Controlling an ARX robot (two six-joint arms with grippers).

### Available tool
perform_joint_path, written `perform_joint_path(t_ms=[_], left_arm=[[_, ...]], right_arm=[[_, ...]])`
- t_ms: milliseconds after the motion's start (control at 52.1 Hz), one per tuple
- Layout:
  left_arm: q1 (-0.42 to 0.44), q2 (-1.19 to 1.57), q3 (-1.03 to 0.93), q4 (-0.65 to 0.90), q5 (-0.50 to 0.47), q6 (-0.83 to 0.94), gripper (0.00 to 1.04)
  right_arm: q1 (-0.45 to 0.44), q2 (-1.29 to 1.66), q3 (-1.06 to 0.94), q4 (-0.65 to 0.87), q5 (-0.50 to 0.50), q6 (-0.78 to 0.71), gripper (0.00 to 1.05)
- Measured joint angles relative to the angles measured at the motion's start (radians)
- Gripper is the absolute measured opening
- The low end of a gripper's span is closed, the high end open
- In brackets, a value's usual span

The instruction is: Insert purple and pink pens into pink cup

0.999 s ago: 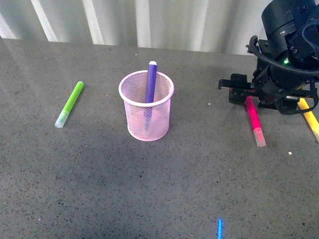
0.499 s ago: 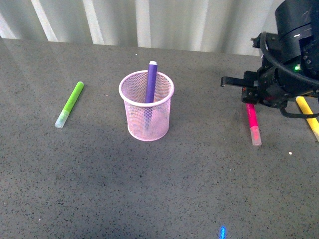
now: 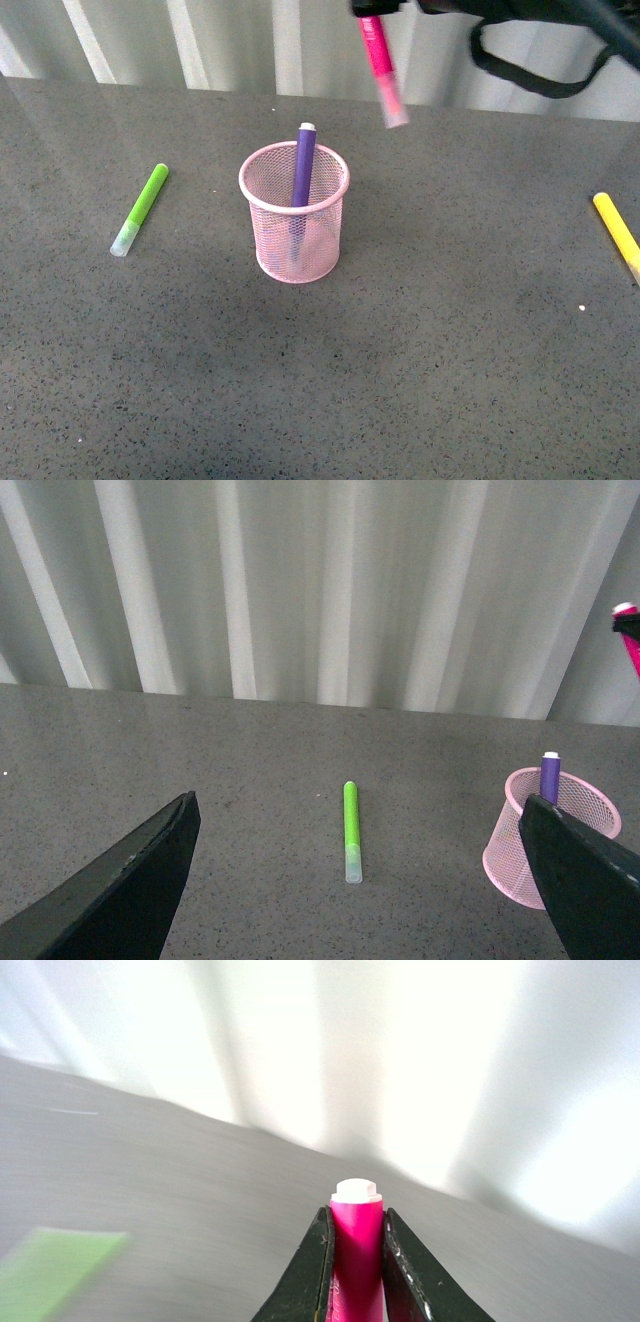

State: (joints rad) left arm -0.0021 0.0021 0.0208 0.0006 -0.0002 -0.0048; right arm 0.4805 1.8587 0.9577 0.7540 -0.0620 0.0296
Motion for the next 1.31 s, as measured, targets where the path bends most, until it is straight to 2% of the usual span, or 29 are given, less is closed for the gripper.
perform_joint_path(t_ms=[173,384,768,1306], left_arm=[[0.000,0.000,0.000,0.000,0.000,0.000,0.98],[0.000,0.000,0.000,0.000,0.000,0.000,0.98],[0.000,0.000,0.000,0.000,0.000,0.000,0.98],[0.000,0.000,0.000,0.000,0.000,0.000,0.98]], right_arm=[[0.080,0.040,0.018,0.029,0.029,-0.020,0.12],[0.113,0.117,0.062,0.043,0.048,-0.023,0.12],[0.124,0.219,0.158,0.058,0.051,-0.023,0.12],[0.141,0.285,0.171,0.059,0.055,0.008,0.12]])
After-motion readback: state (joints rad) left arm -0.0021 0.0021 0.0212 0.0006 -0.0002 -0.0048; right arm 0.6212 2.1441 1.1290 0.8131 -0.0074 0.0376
